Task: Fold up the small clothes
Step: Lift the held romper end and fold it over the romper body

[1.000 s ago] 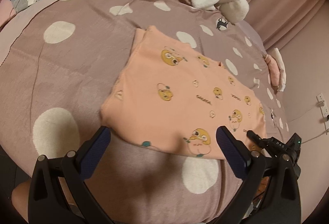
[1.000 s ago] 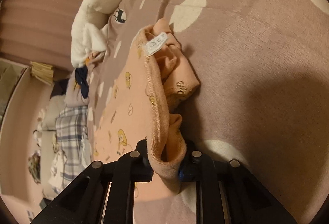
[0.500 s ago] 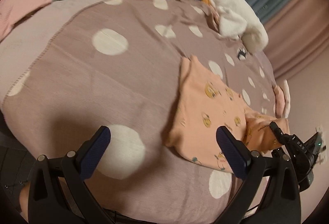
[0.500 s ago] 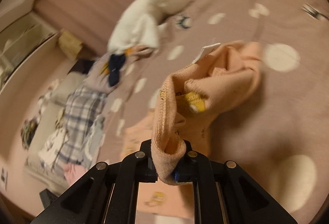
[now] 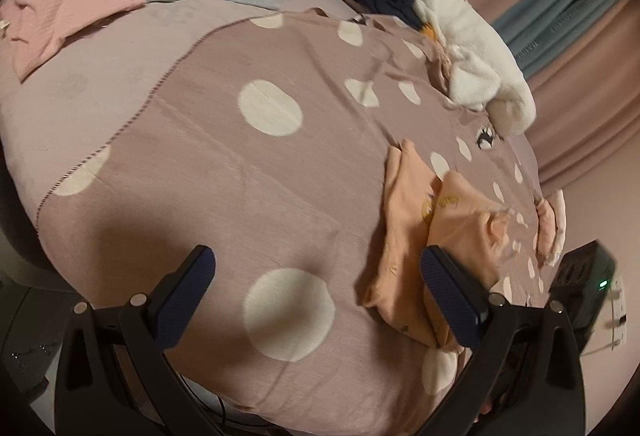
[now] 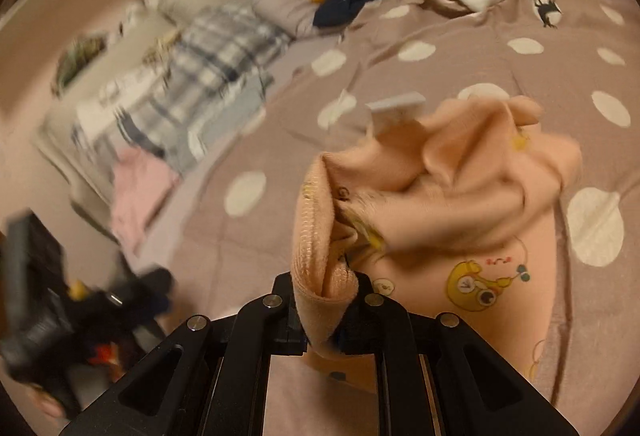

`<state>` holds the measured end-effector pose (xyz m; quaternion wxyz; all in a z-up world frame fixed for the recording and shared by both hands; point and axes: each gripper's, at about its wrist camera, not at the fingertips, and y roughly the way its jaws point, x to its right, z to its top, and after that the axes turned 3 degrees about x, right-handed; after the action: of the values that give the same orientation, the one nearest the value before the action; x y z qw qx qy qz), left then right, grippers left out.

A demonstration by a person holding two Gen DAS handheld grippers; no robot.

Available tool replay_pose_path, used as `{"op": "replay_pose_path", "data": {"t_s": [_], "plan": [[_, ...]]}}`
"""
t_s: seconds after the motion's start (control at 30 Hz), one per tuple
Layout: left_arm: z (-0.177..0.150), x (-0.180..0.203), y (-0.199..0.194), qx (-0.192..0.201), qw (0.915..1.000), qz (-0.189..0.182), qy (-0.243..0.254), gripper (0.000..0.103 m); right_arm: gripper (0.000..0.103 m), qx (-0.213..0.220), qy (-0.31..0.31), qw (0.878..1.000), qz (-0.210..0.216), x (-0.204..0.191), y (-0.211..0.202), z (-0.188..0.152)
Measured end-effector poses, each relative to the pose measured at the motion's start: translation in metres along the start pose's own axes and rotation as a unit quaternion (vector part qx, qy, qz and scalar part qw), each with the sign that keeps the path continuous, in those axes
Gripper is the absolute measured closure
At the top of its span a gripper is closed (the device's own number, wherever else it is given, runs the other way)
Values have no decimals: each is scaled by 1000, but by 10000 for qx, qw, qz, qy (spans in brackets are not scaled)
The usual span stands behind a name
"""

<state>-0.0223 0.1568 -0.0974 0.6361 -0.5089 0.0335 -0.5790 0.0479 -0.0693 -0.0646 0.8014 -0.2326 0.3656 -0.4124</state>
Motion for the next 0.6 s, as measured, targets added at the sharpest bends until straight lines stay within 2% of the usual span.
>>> {"op": "replay_pose_path", "data": {"t_s": [0.13, 0.27, 0.43, 0.53, 0.6], "plan": [[5, -11, -6, 75, 9998, -5, -184, 1, 90, -350, -82, 9993, -69, 3, 10, -4], [7, -16, -8, 135, 9994, 85, -309, 1, 90, -229, -180, 9996, -63, 2, 1, -6], [7, -15, -9, 132, 9995, 66, -278, 1, 90, -276, -929, 9947, -336, -20, -8, -13], [6, -10, -6, 66, 9998, 46, -182, 1, 90, -400, -1074, 9930, -292, -21, -9, -15], [4, -4, -3, 13, 10000, 69, -45, 1, 88, -507, -945, 9939, -260, -18, -4, -15]]}}
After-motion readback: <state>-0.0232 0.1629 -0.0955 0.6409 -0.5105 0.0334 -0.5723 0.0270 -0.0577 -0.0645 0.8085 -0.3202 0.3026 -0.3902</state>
